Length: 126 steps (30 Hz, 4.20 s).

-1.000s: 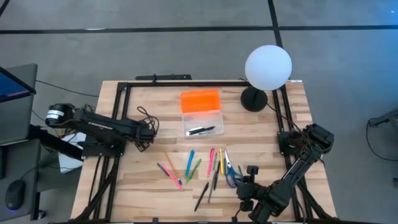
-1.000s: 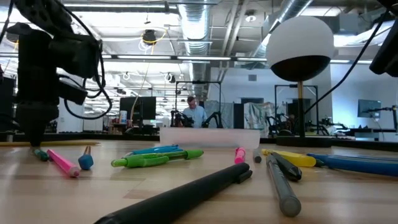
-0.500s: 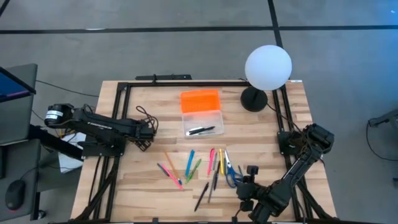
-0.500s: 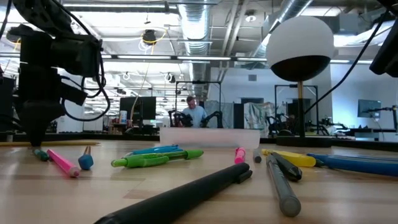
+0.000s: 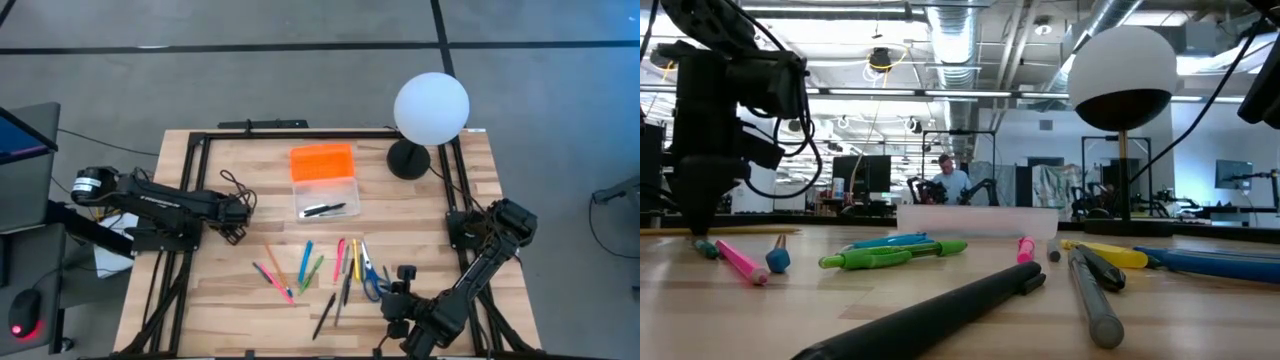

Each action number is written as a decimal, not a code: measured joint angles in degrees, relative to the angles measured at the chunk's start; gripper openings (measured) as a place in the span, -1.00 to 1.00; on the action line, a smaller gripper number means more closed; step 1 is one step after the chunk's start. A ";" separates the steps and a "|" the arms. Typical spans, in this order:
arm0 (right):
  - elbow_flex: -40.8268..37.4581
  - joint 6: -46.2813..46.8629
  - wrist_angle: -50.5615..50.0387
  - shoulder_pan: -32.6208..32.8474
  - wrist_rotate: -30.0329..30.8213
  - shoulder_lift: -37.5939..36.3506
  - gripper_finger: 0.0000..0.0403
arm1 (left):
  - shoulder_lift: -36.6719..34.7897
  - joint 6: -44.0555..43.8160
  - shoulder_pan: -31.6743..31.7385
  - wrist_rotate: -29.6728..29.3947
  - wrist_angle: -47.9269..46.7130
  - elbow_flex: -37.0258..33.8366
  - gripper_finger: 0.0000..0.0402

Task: Pick & place school supplies into a supply box
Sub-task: Put the yellow pencil into the supply box

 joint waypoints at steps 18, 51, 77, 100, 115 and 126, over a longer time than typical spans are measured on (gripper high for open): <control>0.00 -1.24 -0.81 0.02 -0.17 -0.04 -0.57 | -0.01 -2.98 -8.39 2.26 5.06 0.02 -0.37; 0.00 -1.20 -0.29 -0.07 -0.07 -0.07 -0.57 | 0.66 4.80 -20.85 -5.25 11.08 3.43 -0.99; 0.00 -2.84 -0.16 -1.26 0.05 -0.07 -0.57 | 0.31 22.69 -13.04 -19.47 36.63 3.63 -1.00; 0.00 -5.35 0.57 -5.34 0.05 -0.07 -0.57 | 11.93 47.07 7.92 -0.81 73.55 6.23 -1.00; 0.00 -5.16 1.78 -3.81 -0.13 -0.07 -0.57 | 29.45 45.46 10.36 1.15 52.78 26.36 -1.00; 0.00 -4.12 1.82 -3.39 0.00 -0.07 -0.57 | 29.16 43.89 9.83 -3.17 38.68 31.85 -1.00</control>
